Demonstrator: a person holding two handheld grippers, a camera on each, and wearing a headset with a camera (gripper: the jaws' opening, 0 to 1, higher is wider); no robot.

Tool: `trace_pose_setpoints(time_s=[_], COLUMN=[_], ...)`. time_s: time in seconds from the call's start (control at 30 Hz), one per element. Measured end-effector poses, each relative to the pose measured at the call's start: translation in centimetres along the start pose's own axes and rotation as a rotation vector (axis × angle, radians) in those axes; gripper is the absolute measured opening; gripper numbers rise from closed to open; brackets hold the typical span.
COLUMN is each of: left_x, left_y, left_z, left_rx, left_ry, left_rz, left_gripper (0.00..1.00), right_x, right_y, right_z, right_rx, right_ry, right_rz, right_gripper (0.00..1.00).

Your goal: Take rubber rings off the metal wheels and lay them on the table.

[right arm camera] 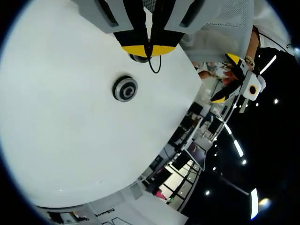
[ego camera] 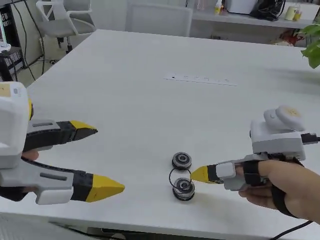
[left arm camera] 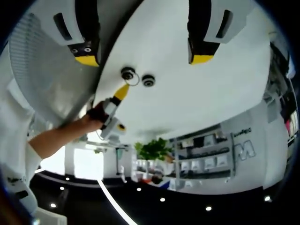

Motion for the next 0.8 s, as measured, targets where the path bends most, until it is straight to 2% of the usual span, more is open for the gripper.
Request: trace_pose_setpoints(time_s=[0.1,0.27,0.4,0.5,0.63,0.8], left_x=[-0.6,-0.7,-1.7,-1.5,-1.5,-1.1], left_y=[0.1,0.0,0.2,0.4,0.1,0.3], left_z=[0.4,0.4,0.8,0.8,0.7,0.7], left_rx=[0.0,-0.002,-0.015,-0.029,-0.014,-0.015], left_ry=[-0.006,0.003,-0.04,-0.027,-0.021,-0.002], left_rz=[-0.028,-0.063,-0.075,-0.087,-0.099,-0.099], left_gripper=[0.81,0.82,0.86,0.9,0.92,0.94], right_x=[0.2,0.7,0.9,0.8,1.1,1.1], right_y=[-0.1,-0.6,-1.4,-1.7,-2.4,-3.3], right_z=[-0.2,-0.6,-0.7,-0.6,-1.0,-1.1], right_rx=[0.004,0.012,0.013,0.008,-0.001,-0.005], right_ry=[0.015,0.039,0.048,0.04,0.05,0.043], right_rz=[0.002,0.0,-0.029,-0.05,-0.098,-0.153], right_gripper=[0.0,0.0,0.0,0.0,0.0,0.0])
Point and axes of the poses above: the centre of the closed fingertips' face, and the gripper's own axes: z roughly forward along the fingers, y roughly to its right, x roughly out of its top, the point moved 1 cm from there along -z, roughly backward along the fingers, and after that the axes turned 10 degrees about -y, right-handed, at the moved point
